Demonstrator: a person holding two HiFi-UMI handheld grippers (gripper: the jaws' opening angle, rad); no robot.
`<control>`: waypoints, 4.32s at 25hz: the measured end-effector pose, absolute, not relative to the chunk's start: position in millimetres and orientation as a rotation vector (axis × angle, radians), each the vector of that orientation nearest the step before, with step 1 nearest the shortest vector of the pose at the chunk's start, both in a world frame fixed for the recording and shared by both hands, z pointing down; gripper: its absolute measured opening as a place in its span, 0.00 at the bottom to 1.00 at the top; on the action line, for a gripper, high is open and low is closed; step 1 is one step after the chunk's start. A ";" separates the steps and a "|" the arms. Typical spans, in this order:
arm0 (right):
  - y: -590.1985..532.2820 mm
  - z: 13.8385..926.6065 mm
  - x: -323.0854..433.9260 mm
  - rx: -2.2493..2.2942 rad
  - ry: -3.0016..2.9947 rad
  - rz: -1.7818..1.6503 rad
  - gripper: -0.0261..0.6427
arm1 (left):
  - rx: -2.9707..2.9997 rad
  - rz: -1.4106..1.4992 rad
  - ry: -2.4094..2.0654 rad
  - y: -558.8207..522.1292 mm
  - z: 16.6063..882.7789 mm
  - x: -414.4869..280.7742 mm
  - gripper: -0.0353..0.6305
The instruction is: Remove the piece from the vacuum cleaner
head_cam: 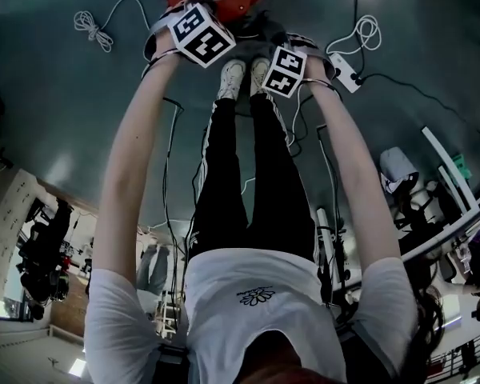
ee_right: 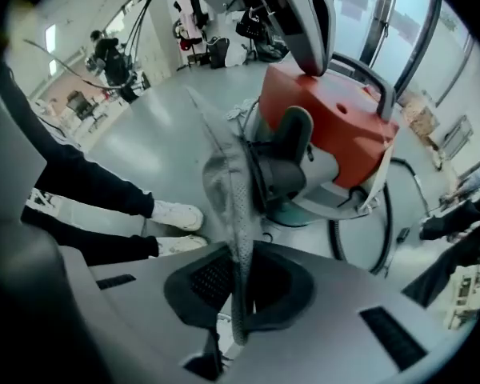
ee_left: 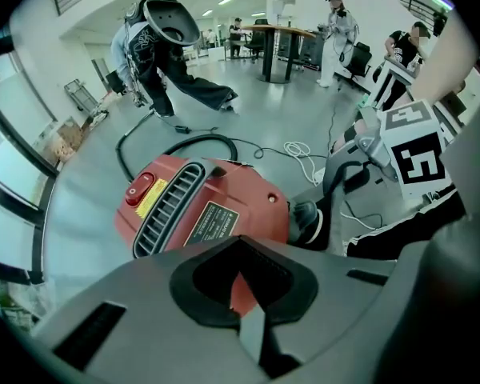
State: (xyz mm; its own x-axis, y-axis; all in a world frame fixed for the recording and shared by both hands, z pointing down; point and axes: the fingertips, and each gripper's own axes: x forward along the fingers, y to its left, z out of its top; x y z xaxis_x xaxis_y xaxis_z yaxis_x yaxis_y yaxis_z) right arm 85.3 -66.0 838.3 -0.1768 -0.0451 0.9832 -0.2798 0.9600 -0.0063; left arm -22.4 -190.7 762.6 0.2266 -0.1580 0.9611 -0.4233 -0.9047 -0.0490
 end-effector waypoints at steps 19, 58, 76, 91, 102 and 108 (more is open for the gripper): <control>-29.7 844.2 64.1 0.247 -1.779 0.183 0.07 | 2.187 1.811 -0.497 -198.9 768.5 -21.4 0.06; 5.8 825.3 48.8 0.211 -1.840 0.204 0.07 | 2.180 1.723 -0.569 -192.1 766.4 -20.8 0.06; 18.0 829.9 36.2 0.212 -1.837 0.235 0.07 | 2.183 1.776 -0.544 -189.7 768.3 -22.0 0.06; 68.4 839.1 11.2 0.201 -1.870 0.423 0.07 | 2.196 1.701 -0.603 -189.6 767.5 -21.6 0.06; 28.7 821.0 18.7 0.325 -1.878 0.457 0.07 | 2.225 1.468 -0.747 -192.1 755.9 -19.2 0.06; 19.4 753.0 20.1 0.411 -1.902 0.516 0.07 | 2.147 0.931 -1.091 -161.2 662.6 -39.8 0.06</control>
State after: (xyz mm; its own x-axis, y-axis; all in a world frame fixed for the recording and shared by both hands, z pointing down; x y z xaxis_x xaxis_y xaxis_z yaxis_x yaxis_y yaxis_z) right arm 20.1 19.4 753.0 -0.3686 -0.0444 0.9285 -0.5072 0.8467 -0.1608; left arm -39.8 -161.2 662.6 0.4300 -0.4578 0.7782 -0.8404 -0.5178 0.1599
